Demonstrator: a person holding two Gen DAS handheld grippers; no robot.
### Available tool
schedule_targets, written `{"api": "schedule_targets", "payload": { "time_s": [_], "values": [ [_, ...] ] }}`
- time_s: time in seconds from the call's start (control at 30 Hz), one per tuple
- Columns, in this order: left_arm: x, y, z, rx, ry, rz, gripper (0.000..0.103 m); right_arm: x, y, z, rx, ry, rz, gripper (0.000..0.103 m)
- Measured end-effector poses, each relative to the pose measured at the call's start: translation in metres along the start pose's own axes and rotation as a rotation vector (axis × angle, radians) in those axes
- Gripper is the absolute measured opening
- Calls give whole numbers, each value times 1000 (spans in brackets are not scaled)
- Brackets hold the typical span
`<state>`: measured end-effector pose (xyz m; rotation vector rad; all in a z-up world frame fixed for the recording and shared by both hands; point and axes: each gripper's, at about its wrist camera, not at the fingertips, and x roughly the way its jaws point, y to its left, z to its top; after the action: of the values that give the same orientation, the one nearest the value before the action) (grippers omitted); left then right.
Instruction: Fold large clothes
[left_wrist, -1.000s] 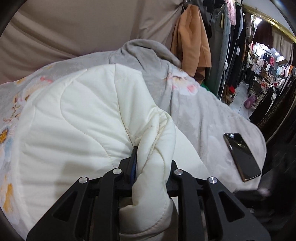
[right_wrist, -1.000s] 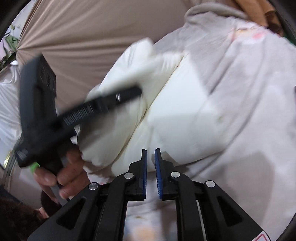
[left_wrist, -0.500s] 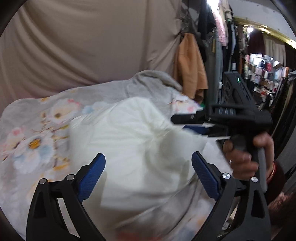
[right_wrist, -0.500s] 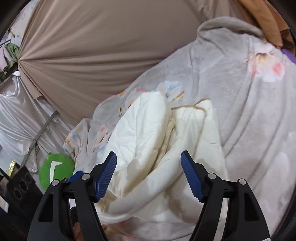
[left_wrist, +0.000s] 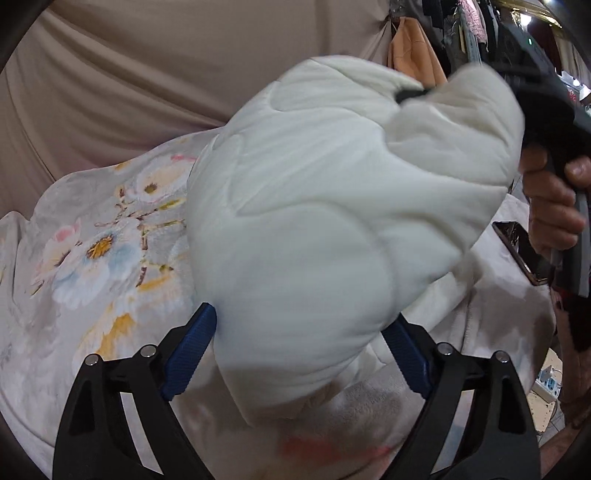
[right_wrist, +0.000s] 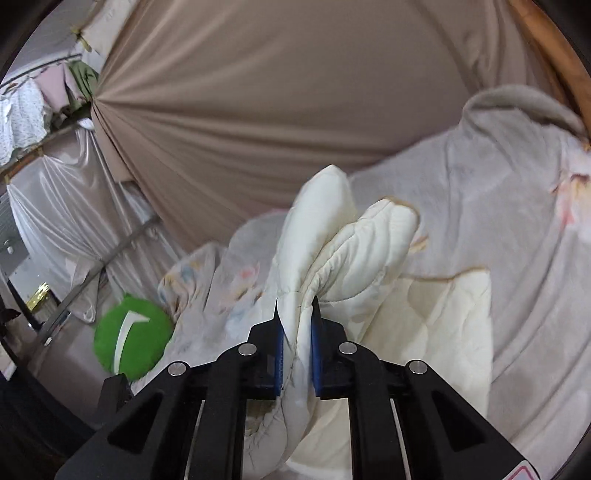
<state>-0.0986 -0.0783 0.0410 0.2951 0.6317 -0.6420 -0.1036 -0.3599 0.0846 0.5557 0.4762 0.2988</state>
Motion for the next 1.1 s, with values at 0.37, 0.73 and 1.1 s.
{"api": "schedule_targets", "payload": {
  "time_s": [0.37, 0.73, 1.1],
  "values": [
    [17, 2, 2, -22, 67, -10, 90, 29, -85, -40, 257, 137, -41, 19],
    [-10, 5, 8, -49, 43, -5, 90, -41, 11, -30, -39, -13, -122, 47],
    [-38, 21, 9, -59, -13, 57, 89, -62, 37, -35, -77, -64, -87, 49]
  ]
}}
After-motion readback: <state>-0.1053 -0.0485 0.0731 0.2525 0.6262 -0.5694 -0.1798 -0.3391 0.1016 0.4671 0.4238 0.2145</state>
